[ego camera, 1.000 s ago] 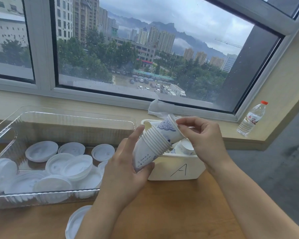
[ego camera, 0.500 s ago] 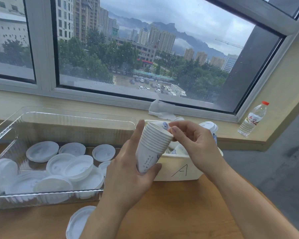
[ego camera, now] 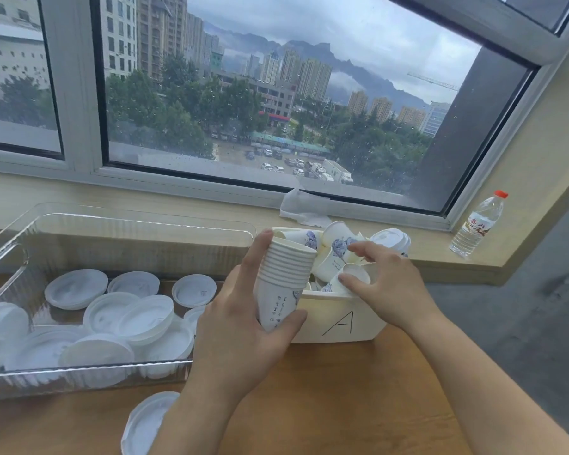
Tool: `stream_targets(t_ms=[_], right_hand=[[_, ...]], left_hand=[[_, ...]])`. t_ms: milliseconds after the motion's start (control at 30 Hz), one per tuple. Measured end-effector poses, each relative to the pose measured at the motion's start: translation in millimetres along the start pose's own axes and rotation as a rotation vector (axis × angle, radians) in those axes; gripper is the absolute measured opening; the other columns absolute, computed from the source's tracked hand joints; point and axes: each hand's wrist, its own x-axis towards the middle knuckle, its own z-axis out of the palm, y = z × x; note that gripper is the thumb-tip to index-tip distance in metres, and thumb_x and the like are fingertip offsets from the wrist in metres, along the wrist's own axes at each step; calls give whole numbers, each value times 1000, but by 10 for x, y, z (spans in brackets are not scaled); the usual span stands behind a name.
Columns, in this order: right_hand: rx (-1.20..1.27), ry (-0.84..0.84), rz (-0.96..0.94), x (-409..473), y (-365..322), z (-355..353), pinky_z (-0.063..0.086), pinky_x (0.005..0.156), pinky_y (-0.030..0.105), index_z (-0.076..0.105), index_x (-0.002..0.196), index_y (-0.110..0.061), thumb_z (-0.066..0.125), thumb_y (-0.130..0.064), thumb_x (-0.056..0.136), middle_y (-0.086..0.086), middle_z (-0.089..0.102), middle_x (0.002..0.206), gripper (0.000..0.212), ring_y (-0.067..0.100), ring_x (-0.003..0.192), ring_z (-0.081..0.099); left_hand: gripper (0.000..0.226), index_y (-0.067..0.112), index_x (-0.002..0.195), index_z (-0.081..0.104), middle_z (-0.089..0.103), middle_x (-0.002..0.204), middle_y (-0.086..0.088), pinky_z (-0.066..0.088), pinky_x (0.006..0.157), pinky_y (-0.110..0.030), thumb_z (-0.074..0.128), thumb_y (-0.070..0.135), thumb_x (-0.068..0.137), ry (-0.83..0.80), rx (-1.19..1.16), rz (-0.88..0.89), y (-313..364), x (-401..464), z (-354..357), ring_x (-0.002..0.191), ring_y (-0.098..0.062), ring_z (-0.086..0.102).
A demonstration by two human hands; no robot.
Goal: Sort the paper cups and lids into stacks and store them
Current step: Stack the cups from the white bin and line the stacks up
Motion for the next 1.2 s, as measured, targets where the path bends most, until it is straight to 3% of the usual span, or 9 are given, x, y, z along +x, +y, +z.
stream_targets(t_ms=[267, 400, 567, 667, 800, 900, 967, 1033, 1200], right_hand=[[-88, -64, 5, 27, -12, 6, 45, 100, 40, 60, 135, -38, 75, -51, 89, -12, 71, 123, 50, 18, 122, 60], [102, 44, 6, 30, -50, -33, 47, 96, 37, 63, 130, -35, 77, -49, 89, -10, 71, 119, 46, 13, 119, 61], [361, 203, -2, 32, -189, -164, 47, 78, 22, 65, 125, -32, 75, -45, 92, -19, 69, 106, 37, 2, 102, 64], [502, 262, 13, 28, -283, -230, 51, 78, 23, 65, 124, -31, 74, -46, 93, -18, 70, 105, 36, 0, 99, 66], [756, 281, 20, -37, -436, -267, 60, 92, 35, 65, 123, -32, 75, -43, 93, -10, 71, 111, 33, 7, 105, 68], [898, 263, -6, -131, -565, -233, 57, 100, 52, 67, 121, -36, 78, -38, 94, 2, 71, 116, 29, 22, 114, 69], [979, 215, -22, -233, -657, -183, 56, 102, 55, 68, 120, -38, 79, -34, 93, 6, 70, 119, 30, 25, 116, 68], [1038, 140, -27, -391, -748, -98, 58, 101, 51, 68, 120, -40, 80, -33, 90, 4, 69, 120, 33, 24, 117, 68], [1088, -5, -26, -884, -936, 139, 56, 86, 24, 65, 128, -33, 78, -22, 93, -1, 65, 120, 38, 7, 108, 67]], left_hand=[[112, 73, 151, 11, 56, 116, 30, 60, 71, -39, 87, 45, 75, 10, 19, -10, -5, -4, -2, 91, -7, 63], [108, 67, 153, 19, 61, 120, 25, 60, 71, -34, 89, 46, 74, 0, 25, 1, -31, 1, -11, 93, -5, 63], [105, 64, 153, 24, 64, 120, 22, 60, 72, -35, 89, 46, 72, 6, -1, -13, -50, 8, -6, 90, -8, 66], [105, 64, 152, 24, 63, 120, 24, 60, 73, -35, 89, 46, 72, 9, -8, -14, -55, 5, -5, 91, -7, 65], [109, 68, 152, 17, 61, 118, 28, 60, 74, -34, 88, 48, 73, 2, -17, -2, -11, -13, 1, 94, -2, 64], [107, 66, 155, 14, 61, 123, 24, 60, 75, -38, 80, 56, 71, -9, -25, -15, 44, -106, 17, 95, -6, 66], [108, 64, 156, 13, 62, 123, 22, 61, 74, -40, 79, 57, 71, -33, -6, -16, 52, -224, 10, 95, -6, 66], [110, 62, 158, 13, 62, 122, 22, 61, 74, -40, 81, 57, 72, -49, 16, -12, 50, -365, -34, 95, -5, 66], [115, 62, 158, 8, 69, 116, 14, 61, 74, -42, 85, 52, 74, -56, 7, -77, 42, -736, -213, 88, -10, 69]])
